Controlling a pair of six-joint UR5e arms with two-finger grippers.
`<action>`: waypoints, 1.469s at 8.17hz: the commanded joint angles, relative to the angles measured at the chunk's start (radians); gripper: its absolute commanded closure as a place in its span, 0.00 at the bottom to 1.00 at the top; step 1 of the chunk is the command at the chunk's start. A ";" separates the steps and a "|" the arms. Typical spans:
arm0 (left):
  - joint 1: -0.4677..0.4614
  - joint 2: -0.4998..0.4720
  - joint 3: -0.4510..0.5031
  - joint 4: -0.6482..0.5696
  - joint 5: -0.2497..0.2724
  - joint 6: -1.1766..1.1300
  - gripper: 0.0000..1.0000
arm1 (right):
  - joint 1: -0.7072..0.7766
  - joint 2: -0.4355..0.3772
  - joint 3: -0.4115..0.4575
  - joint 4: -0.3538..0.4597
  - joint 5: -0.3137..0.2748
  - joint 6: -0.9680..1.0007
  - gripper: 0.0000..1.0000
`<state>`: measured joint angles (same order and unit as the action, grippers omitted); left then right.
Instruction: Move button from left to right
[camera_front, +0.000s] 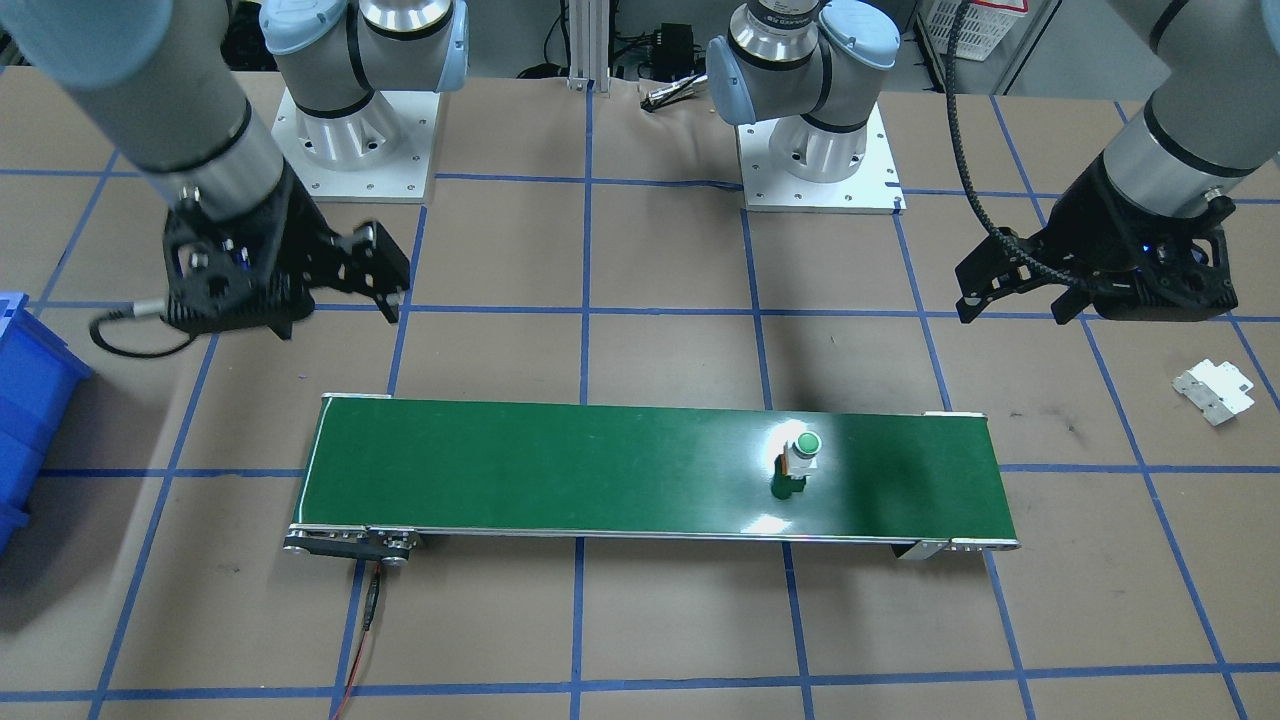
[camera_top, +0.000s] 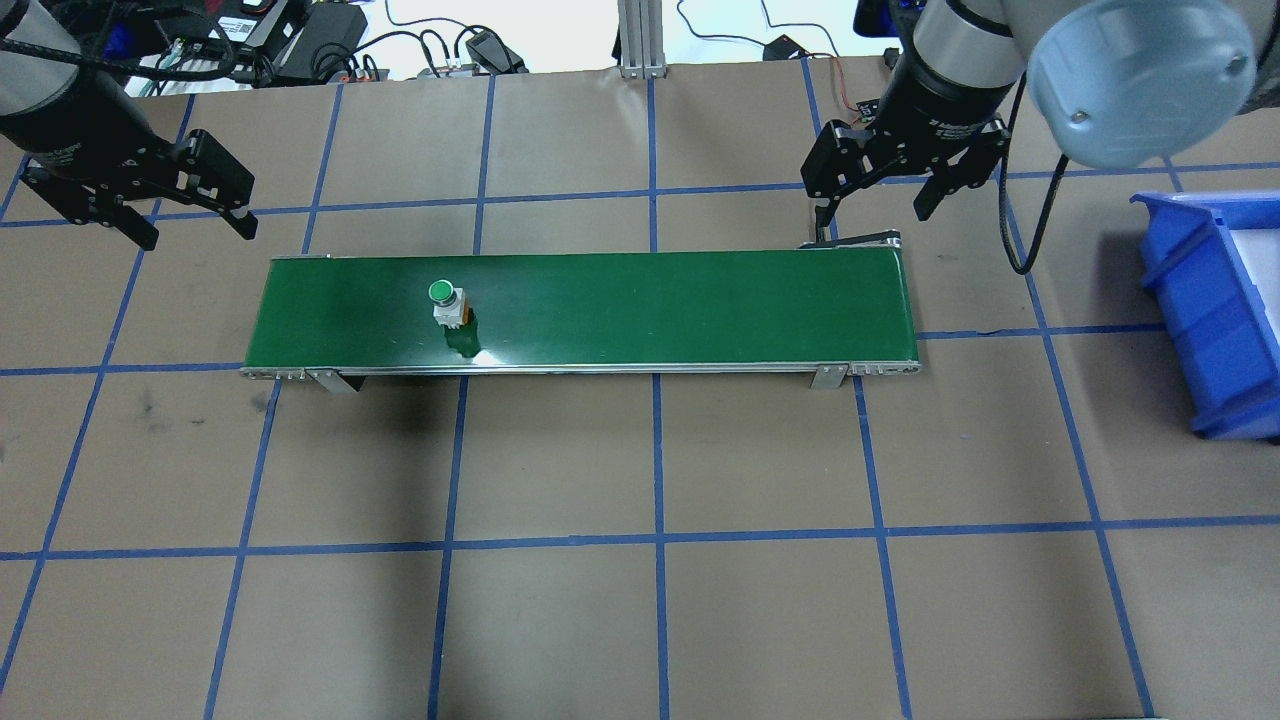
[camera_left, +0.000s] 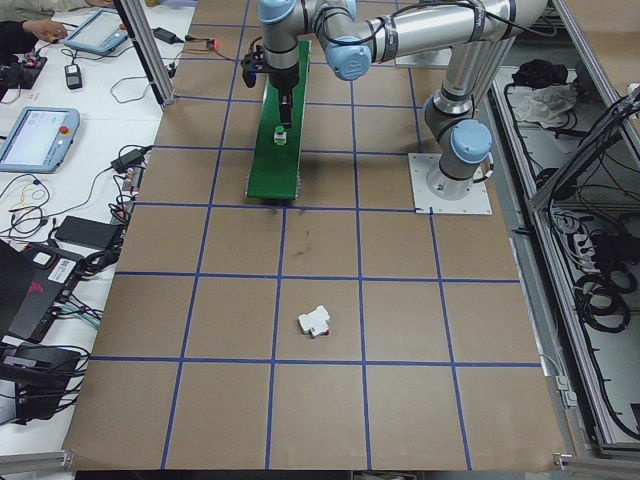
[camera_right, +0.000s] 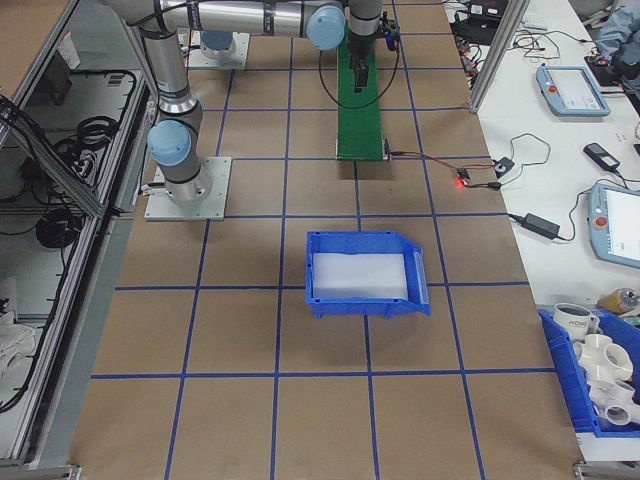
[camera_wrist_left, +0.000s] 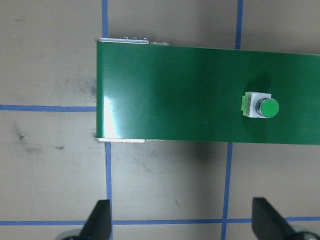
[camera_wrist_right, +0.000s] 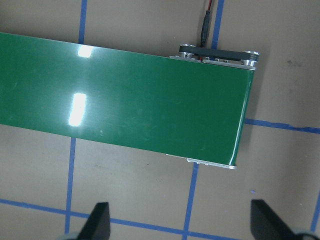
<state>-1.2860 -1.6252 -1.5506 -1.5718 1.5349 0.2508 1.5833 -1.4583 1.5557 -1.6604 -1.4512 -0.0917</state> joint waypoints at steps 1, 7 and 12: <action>0.001 0.008 0.010 -0.031 0.005 -0.007 0.00 | 0.000 0.087 0.004 -0.125 0.061 0.040 0.00; 0.002 0.027 0.011 -0.036 -0.010 -0.008 0.00 | 0.001 0.199 0.064 -0.271 0.195 0.145 0.00; 0.001 0.051 0.000 -0.043 0.008 -0.005 0.00 | 0.009 0.217 0.096 -0.272 0.269 0.233 0.00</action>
<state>-1.2870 -1.5789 -1.5488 -1.6100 1.5368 0.2428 1.5873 -1.2555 1.6449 -1.9365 -1.1995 0.1173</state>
